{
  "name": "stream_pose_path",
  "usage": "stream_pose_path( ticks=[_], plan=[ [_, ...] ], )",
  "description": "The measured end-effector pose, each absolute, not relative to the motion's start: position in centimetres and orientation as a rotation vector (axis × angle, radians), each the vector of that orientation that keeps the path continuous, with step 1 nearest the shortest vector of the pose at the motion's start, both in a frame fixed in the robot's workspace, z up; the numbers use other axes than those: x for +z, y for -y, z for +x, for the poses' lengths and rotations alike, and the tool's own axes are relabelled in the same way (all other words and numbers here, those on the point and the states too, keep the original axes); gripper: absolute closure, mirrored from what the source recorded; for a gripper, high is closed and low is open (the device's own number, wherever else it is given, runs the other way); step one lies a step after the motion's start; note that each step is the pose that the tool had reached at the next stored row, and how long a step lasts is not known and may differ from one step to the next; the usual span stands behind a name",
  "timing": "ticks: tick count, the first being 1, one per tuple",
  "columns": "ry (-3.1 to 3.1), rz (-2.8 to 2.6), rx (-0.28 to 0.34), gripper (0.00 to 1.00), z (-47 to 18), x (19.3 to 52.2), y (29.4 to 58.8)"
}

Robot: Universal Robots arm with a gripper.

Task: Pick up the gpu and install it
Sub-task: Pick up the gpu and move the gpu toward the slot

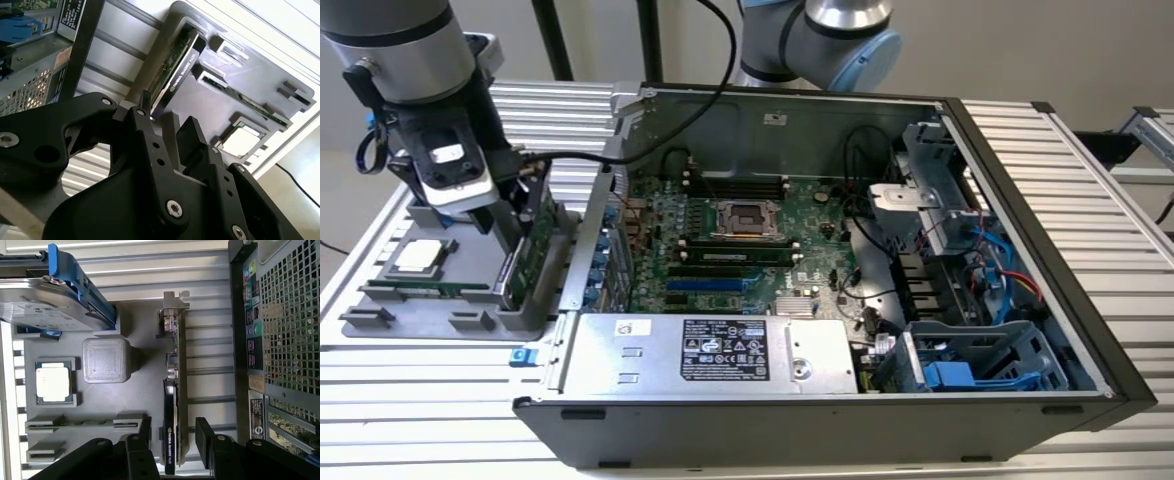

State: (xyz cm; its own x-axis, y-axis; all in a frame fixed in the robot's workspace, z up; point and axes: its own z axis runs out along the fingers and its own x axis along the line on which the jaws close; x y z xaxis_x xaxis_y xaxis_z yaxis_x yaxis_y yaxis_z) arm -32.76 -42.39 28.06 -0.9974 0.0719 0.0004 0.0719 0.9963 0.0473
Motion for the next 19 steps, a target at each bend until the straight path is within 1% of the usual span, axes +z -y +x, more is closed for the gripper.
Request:
stream_pose_path(
  ticks=[19],
  plan=[
    [-3.137,0.113,0.074,0.0,-32.76,27.41,42.39]
  ],
)
